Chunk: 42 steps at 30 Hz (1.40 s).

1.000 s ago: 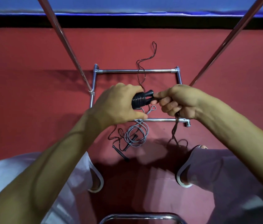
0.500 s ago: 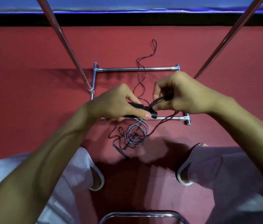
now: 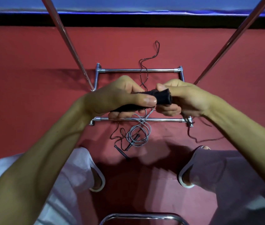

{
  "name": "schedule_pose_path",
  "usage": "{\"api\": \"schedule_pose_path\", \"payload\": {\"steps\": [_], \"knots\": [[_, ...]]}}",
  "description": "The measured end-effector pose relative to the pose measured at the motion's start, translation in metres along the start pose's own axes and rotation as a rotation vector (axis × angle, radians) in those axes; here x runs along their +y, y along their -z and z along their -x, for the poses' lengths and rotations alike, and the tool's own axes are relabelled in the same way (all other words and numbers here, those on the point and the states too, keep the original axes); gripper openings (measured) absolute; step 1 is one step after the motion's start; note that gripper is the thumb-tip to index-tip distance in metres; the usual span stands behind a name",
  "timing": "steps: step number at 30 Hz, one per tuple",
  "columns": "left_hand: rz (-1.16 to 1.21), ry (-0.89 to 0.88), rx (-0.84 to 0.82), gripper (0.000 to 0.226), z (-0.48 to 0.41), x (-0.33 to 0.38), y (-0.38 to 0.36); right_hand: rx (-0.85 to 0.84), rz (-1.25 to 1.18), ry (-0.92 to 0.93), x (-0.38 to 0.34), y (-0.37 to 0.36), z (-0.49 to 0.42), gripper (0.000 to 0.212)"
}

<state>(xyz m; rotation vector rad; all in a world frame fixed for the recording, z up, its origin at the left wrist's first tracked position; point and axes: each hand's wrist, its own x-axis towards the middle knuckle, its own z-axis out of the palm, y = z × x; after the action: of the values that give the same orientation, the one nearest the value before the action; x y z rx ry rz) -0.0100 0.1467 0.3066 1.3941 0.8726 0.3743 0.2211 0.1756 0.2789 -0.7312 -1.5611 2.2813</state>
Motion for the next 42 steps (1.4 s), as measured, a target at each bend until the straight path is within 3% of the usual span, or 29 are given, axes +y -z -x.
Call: {"api": "schedule_pose_path", "payload": {"steps": [6, 11, 14, 19, 23, 26, 28, 32, 34, 36, 38, 40, 42], "knots": [[-0.281, -0.154, 0.464, 0.034, -0.005, -0.013, -0.007, 0.411, -0.203, -0.11, 0.018, -0.023, -0.024, 0.044], [-0.88, -0.135, 0.686, 0.05, -0.008, -0.021, -0.016, 0.481, -0.405, -0.299, 0.035, -0.018, -0.028, 0.045], [-0.988, -0.154, 0.69, 0.056, -0.009, -0.019, -0.024, 0.378, -0.591, -0.344, 0.035, -0.017, -0.027, 0.033], [-0.764, -0.29, 0.701, 0.039, -0.009, -0.02, -0.02, 0.211, -0.656, -0.335, 0.027, -0.017, -0.021, 0.035], [-0.556, -0.3, 0.745, 0.027, -0.012, -0.016, -0.019, 0.356, -0.43, -0.328, 0.019, -0.017, -0.024, 0.049], [-0.338, -0.259, 0.872, 0.023, -0.011, -0.013, -0.01, 0.687, -0.039, -0.275, 0.018, -0.02, -0.025, 0.045], [-0.114, -0.194, 0.907, 0.019, -0.008, -0.008, -0.004, 0.85, 0.265, -0.09, 0.019, -0.017, -0.02, 0.033], [0.19, 0.087, 0.802, 0.038, -0.001, -0.005, 0.007, 1.015, 1.167, 0.283, 0.018, -0.006, -0.004, 0.024], [0.32, 0.191, 0.708, 0.044, 0.002, -0.008, 0.014, 1.048, 1.38, 0.435, 0.013, -0.007, -0.001, 0.019], [0.404, 0.252, 0.608, 0.042, 0.002, -0.008, 0.018, 0.996, 1.406, 0.565, 0.008, -0.003, 0.002, 0.014], [0.454, 0.278, 0.546, 0.037, 0.004, -0.007, 0.021, 0.849, 1.329, 0.575, -0.001, 0.002, 0.006, 0.016], [0.463, 0.273, 0.536, 0.037, 0.005, -0.005, 0.023, 0.727, 0.995, 0.373, -0.012, 0.004, 0.009, 0.019], [0.402, 0.243, 0.575, 0.04, 0.004, -0.004, 0.02, 0.638, 0.423, 0.031, -0.023, 0.005, 0.01, 0.021]]}}
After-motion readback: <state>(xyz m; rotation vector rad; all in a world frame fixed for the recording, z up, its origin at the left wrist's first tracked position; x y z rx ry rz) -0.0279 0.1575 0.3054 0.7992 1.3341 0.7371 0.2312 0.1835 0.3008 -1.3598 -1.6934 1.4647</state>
